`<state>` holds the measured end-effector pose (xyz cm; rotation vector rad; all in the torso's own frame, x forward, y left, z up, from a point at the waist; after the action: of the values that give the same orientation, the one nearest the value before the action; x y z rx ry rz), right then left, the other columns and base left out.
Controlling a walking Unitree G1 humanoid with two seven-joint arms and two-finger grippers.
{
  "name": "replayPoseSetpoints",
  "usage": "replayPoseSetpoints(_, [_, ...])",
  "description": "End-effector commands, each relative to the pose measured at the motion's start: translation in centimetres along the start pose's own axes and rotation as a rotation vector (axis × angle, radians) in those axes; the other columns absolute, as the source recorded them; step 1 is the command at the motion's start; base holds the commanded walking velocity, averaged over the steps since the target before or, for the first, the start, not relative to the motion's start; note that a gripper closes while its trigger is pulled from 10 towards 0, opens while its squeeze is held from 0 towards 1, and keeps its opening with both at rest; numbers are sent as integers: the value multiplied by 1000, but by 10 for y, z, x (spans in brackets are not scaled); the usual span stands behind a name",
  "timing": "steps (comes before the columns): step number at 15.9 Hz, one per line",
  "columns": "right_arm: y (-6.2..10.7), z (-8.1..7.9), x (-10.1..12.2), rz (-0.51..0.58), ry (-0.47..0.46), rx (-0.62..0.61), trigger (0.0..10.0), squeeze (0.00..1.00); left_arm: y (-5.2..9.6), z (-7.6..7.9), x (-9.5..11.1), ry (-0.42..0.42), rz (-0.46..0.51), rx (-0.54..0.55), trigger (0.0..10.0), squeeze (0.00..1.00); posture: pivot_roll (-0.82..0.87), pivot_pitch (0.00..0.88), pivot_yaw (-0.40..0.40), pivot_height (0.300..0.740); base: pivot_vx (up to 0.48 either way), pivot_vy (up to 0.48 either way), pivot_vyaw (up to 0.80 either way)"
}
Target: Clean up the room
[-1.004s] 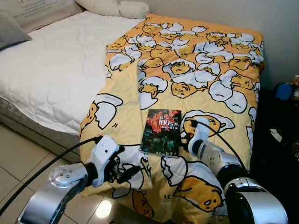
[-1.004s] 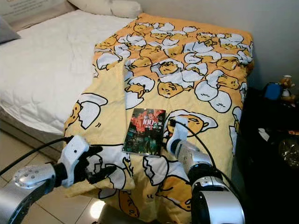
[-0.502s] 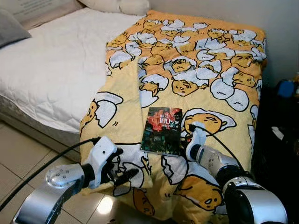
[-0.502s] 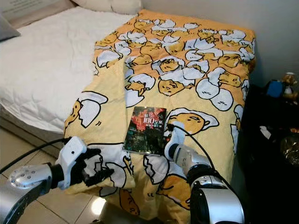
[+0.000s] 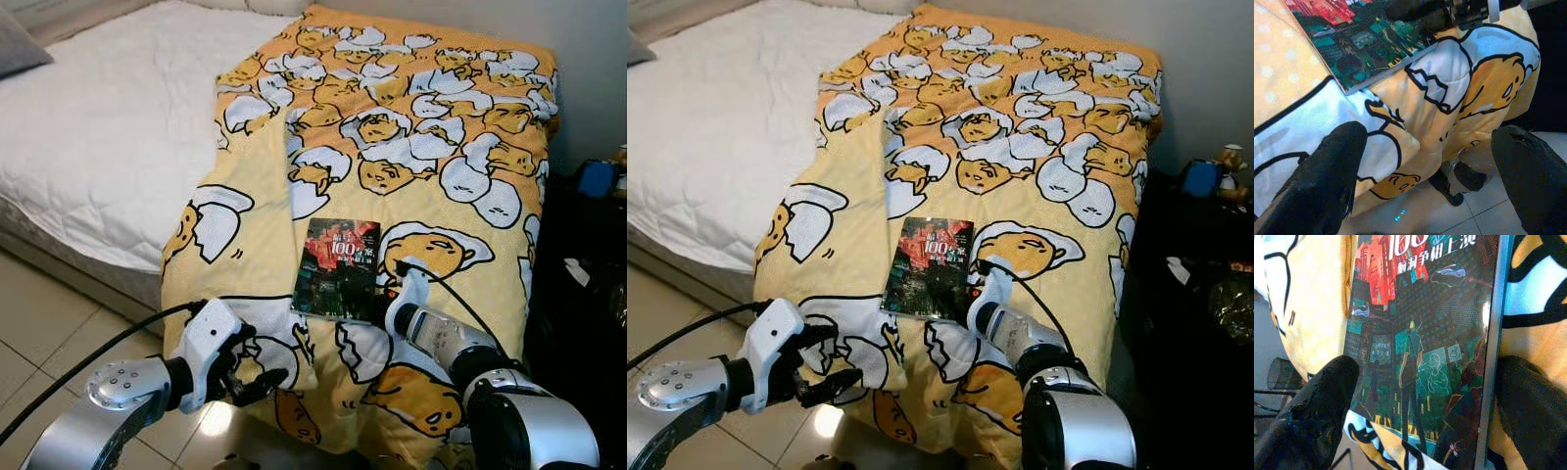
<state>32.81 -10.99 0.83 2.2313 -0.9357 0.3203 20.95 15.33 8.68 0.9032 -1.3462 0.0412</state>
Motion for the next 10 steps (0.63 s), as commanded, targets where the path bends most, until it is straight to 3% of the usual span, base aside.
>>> replayPoseSetpoints(1, [-2,-7,-3,-23,-49,54,10000,0,5,-2,1,-10,-1,18,10000,1000,-28,97,-4,740,0,0,0])
replayPoseSetpoints(3, [-3,-7,-9,-61,-31,38,10000,0,5,-3,1,-11,-4,25,10000,1000,-24,91,-7,740,0,0,0])
replayPoseSetpoints(6, [-4,11,-30,-108,51,-154,10000,0,5,-3,3,-16,-6,32,10000,1000,-9,101,-5,740,0,0,0])
replayPoseSetpoints(10, [-9,7,-44,-103,29,-170,10000,0,9,-2,-1,-15,-24,40,10000,1000,-1,112,-1,740,0,0,0])
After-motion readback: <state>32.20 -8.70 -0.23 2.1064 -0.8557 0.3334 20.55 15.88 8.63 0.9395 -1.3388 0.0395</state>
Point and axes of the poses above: a point about 5 cm out from each wrist's last joint towards the gripper, its own y axis pointing back from the gripper into the wrist, its own x axis along the axis of the wrist's last joint, z = x × y, the point moved 2 cm from there along -y, pointing out of the wrist towards the gripper, and after that the axes turned 9 degrees about -y, right-handed, at the moved point
